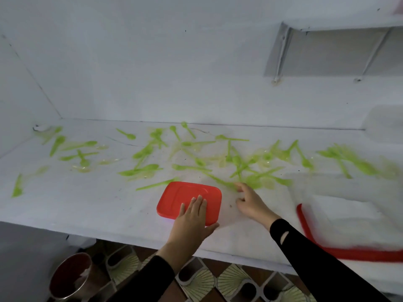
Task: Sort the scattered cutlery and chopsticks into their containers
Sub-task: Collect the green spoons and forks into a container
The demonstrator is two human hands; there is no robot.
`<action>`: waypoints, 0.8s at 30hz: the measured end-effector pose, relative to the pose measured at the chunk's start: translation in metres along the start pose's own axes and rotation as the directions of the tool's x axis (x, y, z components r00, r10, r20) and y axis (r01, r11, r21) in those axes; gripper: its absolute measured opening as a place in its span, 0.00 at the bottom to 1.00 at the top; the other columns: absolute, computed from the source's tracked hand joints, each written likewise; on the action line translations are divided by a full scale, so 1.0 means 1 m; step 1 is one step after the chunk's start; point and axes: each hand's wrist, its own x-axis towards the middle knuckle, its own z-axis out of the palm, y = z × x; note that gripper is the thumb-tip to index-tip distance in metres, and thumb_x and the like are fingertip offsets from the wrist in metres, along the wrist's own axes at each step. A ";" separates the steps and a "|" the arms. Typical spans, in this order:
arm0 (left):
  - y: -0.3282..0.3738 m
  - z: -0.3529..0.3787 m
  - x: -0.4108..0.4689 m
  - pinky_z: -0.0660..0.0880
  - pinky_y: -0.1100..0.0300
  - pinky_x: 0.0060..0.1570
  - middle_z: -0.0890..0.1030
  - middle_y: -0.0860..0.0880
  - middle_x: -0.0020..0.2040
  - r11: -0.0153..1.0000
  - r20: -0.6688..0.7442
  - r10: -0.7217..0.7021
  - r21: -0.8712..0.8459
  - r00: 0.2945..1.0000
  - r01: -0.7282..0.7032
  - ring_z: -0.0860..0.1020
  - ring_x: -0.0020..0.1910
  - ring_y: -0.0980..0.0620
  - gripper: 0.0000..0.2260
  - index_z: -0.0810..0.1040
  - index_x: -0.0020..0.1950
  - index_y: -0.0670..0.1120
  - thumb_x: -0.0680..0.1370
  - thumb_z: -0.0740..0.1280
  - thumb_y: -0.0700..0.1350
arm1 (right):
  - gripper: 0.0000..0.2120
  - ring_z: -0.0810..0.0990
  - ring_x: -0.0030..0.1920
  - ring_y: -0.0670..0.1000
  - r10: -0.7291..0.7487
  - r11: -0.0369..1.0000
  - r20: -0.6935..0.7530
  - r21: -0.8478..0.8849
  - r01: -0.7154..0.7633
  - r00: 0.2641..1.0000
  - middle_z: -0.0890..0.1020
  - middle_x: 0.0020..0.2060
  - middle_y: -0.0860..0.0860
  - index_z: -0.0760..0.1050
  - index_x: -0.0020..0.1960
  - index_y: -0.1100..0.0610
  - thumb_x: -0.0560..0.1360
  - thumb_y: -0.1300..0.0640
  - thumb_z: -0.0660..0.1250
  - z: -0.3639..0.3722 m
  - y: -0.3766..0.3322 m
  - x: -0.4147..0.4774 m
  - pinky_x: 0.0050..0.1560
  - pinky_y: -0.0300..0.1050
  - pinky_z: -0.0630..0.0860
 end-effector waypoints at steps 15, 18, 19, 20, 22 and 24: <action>0.011 0.006 0.005 0.71 0.30 0.59 0.68 0.28 0.69 0.990 0.199 0.037 0.124 0.979 -0.063 0.71 0.66 0.29 0.31 0.63 0.73 0.35 0.80 0.62 0.57 | 0.64 0.78 0.57 0.52 -0.219 0.975 0.152 0.063 0.211 0.964 0.75 0.61 0.52 0.33 0.73 0.30 0.62 0.54 0.81 0.041 -0.008 -0.027 0.59 0.51 0.77; 0.005 0.018 0.005 0.79 0.34 0.42 0.79 0.29 0.56 0.995 0.184 0.048 0.075 0.982 -0.063 0.81 0.52 0.31 0.38 0.67 0.63 0.37 0.63 0.81 0.52 | 0.59 0.80 0.54 0.49 -0.225 0.973 0.036 0.071 0.222 0.974 0.80 0.52 0.45 0.42 0.72 0.29 0.57 0.47 0.80 0.053 -0.001 -0.025 0.58 0.50 0.78; 0.003 0.018 0.005 0.79 0.34 0.41 0.80 0.29 0.55 0.996 0.171 0.061 0.054 0.983 -0.072 0.81 0.51 0.31 0.36 0.67 0.62 0.38 0.63 0.81 0.50 | 0.59 0.80 0.57 0.49 -0.222 0.972 0.033 0.085 0.219 0.974 0.79 0.56 0.42 0.44 0.73 0.33 0.56 0.45 0.80 0.055 0.000 -0.024 0.59 0.49 0.78; 0.003 0.022 0.005 0.79 0.34 0.41 0.79 0.28 0.55 0.994 0.173 0.074 0.072 0.982 -0.088 0.81 0.51 0.30 0.33 0.67 0.62 0.38 0.65 0.79 0.49 | 0.60 0.79 0.59 0.47 -0.228 0.970 0.041 0.101 0.223 0.973 0.76 0.59 0.38 0.44 0.75 0.36 0.55 0.43 0.81 0.056 0.002 -0.023 0.60 0.48 0.77; 0.004 0.022 0.005 0.78 0.34 0.40 0.80 0.27 0.53 0.990 0.175 0.109 0.065 0.979 -0.121 0.81 0.50 0.29 0.23 0.67 0.61 0.39 0.71 0.69 0.46 | 0.62 0.79 0.60 0.45 -0.248 0.960 0.065 0.147 0.237 0.966 0.73 0.62 0.38 0.43 0.76 0.38 0.55 0.43 0.81 0.057 0.003 -0.021 0.61 0.47 0.77; 0.005 0.022 0.005 0.79 0.35 0.39 0.80 0.27 0.51 0.997 0.178 0.072 0.023 0.981 -0.078 0.81 0.48 0.29 0.16 0.67 0.60 0.40 0.74 0.56 0.45 | 0.63 0.77 0.62 0.44 -0.272 0.947 0.070 0.197 0.254 0.960 0.71 0.67 0.43 0.41 0.75 0.35 0.56 0.44 0.81 0.059 0.004 -0.020 0.62 0.46 0.77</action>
